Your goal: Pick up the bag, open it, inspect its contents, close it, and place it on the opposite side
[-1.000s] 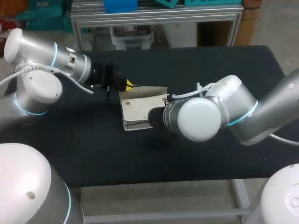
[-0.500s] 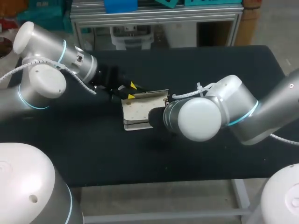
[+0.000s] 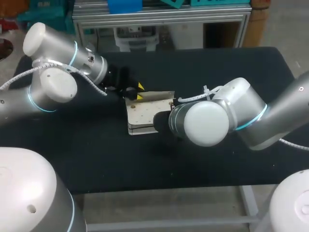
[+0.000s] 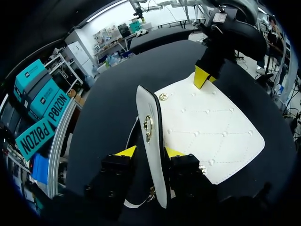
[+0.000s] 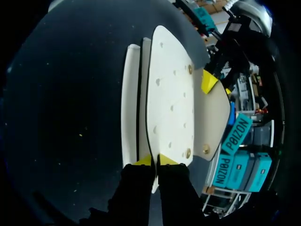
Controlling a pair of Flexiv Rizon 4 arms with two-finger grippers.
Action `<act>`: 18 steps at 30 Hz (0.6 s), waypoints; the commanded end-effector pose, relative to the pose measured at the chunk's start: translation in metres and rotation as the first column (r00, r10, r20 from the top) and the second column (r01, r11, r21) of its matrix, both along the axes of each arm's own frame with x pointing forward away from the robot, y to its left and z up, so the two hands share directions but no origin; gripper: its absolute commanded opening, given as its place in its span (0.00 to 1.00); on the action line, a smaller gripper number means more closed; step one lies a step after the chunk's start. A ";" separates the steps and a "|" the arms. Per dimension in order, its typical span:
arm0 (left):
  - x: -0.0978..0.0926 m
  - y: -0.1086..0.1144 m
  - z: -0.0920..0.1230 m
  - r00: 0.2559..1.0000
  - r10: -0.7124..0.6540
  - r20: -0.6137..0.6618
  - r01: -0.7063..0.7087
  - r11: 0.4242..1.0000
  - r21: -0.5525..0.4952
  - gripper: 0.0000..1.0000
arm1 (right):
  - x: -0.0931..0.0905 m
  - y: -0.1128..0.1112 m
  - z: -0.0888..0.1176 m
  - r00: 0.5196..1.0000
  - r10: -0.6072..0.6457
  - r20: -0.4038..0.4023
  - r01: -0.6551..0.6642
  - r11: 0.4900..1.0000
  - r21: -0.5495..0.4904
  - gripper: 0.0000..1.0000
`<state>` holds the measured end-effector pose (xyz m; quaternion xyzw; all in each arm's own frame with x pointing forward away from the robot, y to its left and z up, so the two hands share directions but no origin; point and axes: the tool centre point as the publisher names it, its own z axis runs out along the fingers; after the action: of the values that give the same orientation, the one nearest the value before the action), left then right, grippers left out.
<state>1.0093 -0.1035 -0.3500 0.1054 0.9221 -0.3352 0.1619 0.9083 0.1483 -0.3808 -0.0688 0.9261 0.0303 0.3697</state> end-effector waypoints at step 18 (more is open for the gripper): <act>0.025 -0.009 -0.009 0.994 -0.001 -0.107 0.006 0.999 0.044 0.36 | -0.002 -0.003 -0.005 0.997 0.006 0.073 -0.007 1.000 0.020 0.00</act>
<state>1.0305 -0.1110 -0.3573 0.0914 0.9360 -0.3207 0.1122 0.9082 0.1480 -0.3807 -0.0687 0.9262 0.0302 0.3696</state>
